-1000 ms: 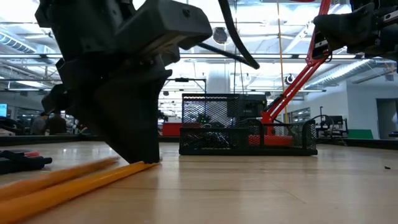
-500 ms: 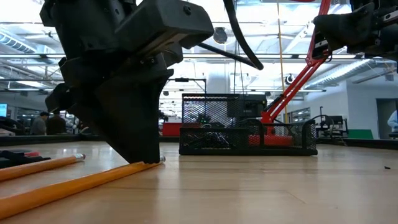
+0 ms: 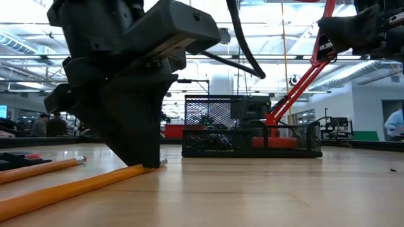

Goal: Pick and place office supplies into organizer
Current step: Put the right orange pencil into the desk organizer

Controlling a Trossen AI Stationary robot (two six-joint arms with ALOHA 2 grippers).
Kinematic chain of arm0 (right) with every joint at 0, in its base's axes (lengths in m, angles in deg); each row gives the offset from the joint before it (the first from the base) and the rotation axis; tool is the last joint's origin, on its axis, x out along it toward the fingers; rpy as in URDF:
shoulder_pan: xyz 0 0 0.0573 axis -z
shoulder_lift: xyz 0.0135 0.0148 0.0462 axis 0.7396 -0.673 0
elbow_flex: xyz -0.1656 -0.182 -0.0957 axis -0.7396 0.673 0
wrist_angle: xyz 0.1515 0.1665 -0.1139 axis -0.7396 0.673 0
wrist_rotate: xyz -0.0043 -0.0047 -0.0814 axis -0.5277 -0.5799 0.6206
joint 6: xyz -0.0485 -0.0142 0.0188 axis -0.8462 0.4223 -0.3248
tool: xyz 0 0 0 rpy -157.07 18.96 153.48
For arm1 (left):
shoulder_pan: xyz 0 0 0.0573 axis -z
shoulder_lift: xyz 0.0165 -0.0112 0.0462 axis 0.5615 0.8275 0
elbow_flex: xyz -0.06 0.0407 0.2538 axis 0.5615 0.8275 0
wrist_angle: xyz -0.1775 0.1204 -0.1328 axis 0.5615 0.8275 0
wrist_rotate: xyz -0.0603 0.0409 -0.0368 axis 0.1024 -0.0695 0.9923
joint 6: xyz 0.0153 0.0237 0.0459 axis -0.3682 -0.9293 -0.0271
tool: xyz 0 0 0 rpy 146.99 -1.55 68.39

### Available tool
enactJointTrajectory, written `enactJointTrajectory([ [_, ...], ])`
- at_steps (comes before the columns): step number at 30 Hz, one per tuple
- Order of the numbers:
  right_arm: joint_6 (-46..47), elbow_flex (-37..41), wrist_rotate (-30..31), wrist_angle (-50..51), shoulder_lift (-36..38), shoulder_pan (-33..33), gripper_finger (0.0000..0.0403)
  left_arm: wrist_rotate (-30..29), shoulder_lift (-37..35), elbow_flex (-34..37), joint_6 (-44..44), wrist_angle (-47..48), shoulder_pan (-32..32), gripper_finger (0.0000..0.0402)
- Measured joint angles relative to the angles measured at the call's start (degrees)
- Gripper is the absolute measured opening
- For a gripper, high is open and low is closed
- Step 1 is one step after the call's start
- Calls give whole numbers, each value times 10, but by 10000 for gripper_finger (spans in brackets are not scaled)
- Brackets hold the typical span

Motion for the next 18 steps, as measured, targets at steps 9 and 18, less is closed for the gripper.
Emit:
enactJointTrajectory([
  [9,0,0,0,4,-3,0,0,25,-1,0,9,53,12,90],
  [18,0,0,0,5,-3,0,0,55,-2,0,11,104,12,90],
])
